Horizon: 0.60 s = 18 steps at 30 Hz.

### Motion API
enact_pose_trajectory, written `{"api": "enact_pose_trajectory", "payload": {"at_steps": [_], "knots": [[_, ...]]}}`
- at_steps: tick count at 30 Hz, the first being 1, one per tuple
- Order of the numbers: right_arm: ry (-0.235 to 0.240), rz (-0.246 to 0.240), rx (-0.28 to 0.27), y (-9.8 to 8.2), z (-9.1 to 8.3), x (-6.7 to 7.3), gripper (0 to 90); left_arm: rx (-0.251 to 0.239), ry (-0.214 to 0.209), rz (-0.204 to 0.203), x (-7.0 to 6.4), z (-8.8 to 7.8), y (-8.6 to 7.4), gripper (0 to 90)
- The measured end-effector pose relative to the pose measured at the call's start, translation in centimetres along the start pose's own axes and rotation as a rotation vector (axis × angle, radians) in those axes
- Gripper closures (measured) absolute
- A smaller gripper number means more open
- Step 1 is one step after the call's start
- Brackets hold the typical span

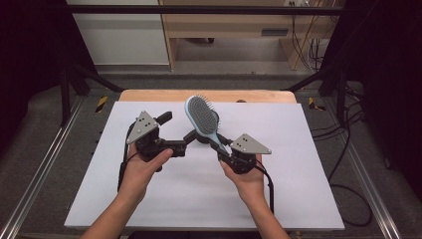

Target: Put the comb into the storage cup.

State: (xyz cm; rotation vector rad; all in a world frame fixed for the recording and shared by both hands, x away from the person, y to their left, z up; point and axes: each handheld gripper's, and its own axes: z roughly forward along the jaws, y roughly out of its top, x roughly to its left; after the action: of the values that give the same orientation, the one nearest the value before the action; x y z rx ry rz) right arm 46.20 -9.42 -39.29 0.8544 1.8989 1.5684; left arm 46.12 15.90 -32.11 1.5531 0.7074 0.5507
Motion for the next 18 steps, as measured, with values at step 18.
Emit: {"api": "enact_pose_trajectory", "payload": {"at_steps": [18], "knots": [[0.014,-0.033,0.005,-0.2,-0.1,1.4,69.6,0.006,-0.011,-0.180,-0.4,1.1,-0.8,2.2]]}}
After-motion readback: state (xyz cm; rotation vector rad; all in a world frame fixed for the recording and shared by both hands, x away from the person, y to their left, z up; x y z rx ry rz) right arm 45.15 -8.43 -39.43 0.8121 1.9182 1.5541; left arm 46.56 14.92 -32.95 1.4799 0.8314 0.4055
